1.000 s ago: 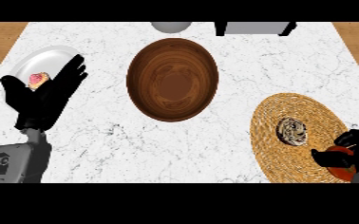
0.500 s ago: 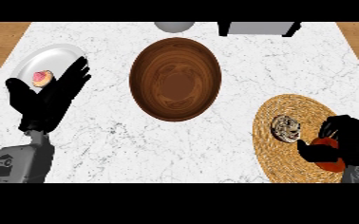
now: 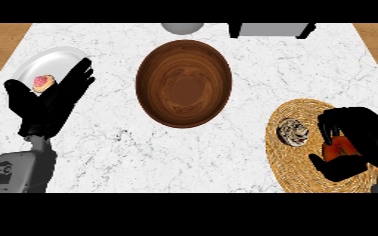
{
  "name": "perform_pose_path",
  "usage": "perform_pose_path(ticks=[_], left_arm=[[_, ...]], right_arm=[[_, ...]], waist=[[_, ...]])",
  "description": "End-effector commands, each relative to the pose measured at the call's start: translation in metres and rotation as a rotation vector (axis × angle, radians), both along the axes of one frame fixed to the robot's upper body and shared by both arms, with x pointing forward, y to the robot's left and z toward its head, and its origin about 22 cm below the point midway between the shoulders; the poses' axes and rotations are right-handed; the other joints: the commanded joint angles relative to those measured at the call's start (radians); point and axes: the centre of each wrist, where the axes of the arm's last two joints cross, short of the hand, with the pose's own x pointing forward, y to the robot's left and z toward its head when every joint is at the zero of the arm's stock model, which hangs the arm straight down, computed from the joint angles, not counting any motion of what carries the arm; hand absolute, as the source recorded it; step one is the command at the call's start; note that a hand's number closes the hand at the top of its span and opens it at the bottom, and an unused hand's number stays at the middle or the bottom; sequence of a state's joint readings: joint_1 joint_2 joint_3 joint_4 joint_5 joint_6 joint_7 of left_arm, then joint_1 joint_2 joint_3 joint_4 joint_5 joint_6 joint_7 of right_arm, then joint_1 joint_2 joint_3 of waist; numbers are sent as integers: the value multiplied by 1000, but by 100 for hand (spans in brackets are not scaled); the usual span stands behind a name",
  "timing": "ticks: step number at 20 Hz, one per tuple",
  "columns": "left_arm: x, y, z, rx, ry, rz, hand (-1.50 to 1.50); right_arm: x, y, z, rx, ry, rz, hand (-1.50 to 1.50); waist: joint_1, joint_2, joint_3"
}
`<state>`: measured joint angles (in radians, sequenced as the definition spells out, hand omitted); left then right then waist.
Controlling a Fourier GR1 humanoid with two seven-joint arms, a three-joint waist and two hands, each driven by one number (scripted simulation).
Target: Pick the tomato from the placemat and place it in the bowl
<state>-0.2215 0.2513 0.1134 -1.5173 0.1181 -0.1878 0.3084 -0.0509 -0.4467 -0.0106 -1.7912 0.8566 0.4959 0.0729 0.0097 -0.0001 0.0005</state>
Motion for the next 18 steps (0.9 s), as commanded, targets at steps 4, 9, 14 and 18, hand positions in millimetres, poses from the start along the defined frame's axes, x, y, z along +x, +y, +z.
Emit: perform_pose_path(ticks=[4, 9, 14, 18], left_arm=[[2, 19, 3, 7, 7, 24, 0], [0, 14, -10, 7, -7, 20, 0], [4, 8, 1, 4, -7, 4, 0], [-7, 6, 8, 7, 15, -3, 0]], right_arm=[[-27, 2, 87, -17, -73, 169, 150], [-40, 9, 135, -31, -151, 191, 150], [-44, 26, 183, -40, -217, 220, 150], [-35, 56, 177, 107, -202, 240, 150]], waist=[[-23, -4, -2], [-17, -2, -2], [-10, -3, -3], [-6, -7, -3]])
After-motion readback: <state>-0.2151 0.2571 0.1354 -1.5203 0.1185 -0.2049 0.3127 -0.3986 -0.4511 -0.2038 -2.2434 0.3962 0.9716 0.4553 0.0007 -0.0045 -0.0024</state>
